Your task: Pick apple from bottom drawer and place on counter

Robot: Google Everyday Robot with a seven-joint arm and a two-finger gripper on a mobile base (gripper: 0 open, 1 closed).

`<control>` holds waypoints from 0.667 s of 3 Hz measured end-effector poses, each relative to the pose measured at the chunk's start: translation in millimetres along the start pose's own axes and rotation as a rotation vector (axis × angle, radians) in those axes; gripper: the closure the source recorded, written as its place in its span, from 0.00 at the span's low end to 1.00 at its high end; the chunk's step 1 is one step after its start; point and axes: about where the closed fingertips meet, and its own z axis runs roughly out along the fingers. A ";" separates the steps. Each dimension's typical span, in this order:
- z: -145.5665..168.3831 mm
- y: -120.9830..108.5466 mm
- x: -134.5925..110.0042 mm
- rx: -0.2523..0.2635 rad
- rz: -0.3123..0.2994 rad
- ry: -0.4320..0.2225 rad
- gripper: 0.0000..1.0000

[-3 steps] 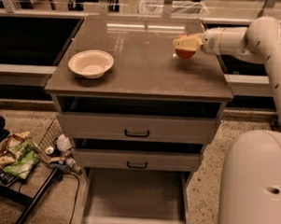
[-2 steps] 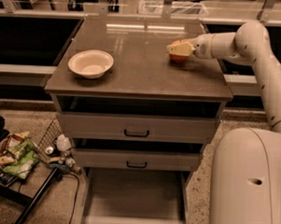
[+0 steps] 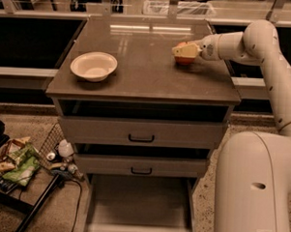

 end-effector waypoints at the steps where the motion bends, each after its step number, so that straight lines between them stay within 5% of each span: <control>1: -1.8 0.8 -4.5 0.000 0.000 0.000 0.36; 2: 2.3 2.2 -3.4 -0.005 0.001 0.002 0.13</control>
Offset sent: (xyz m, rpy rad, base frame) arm 0.0000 0.0000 0.0049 0.0000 0.0000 0.0000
